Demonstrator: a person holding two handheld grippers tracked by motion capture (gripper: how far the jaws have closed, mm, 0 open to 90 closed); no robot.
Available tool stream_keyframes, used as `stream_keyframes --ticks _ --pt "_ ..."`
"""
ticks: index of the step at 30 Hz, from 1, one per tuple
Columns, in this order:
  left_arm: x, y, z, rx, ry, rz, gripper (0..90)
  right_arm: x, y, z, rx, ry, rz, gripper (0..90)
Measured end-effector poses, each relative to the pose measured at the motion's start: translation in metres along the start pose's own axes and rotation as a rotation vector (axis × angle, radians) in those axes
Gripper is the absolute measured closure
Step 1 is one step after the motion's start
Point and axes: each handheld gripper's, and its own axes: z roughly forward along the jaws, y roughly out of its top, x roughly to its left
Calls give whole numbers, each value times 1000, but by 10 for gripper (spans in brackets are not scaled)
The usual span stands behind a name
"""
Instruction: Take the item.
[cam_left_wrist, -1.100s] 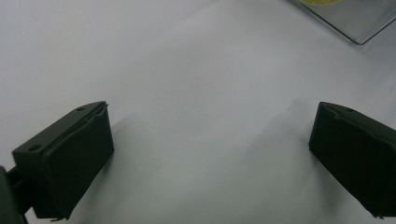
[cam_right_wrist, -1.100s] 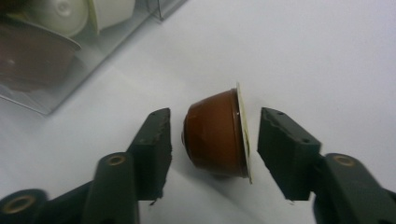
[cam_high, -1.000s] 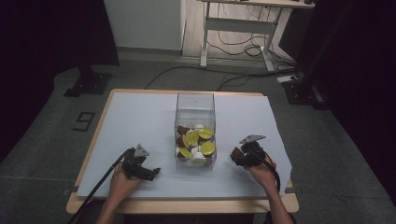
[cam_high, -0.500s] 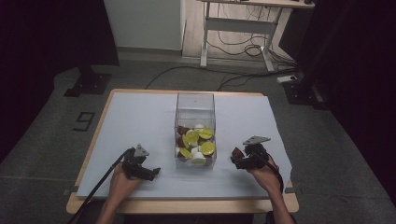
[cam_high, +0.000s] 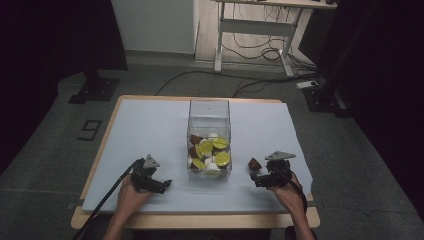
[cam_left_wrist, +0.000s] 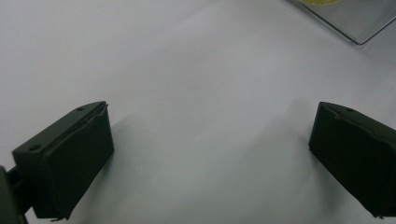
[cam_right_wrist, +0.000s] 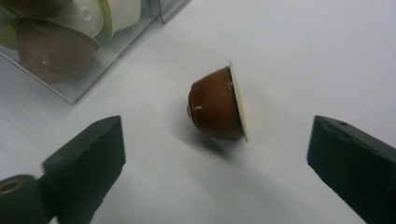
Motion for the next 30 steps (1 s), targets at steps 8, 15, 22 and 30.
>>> stream_keyframes --ticks 8,15,22,30 --pt "0 0 0 0 2 0 0 3 -13 6 42 5 -5 0" --pt "0 0 0 0 1 0 0 4 -21 19 120 9 -19 0" --pt "0 0 0 0 2 0 0 4 -24 24 140 25 -8 0" --pt "0 0 0 0 2 1 0 3 -26 24 126 31 -13 0"
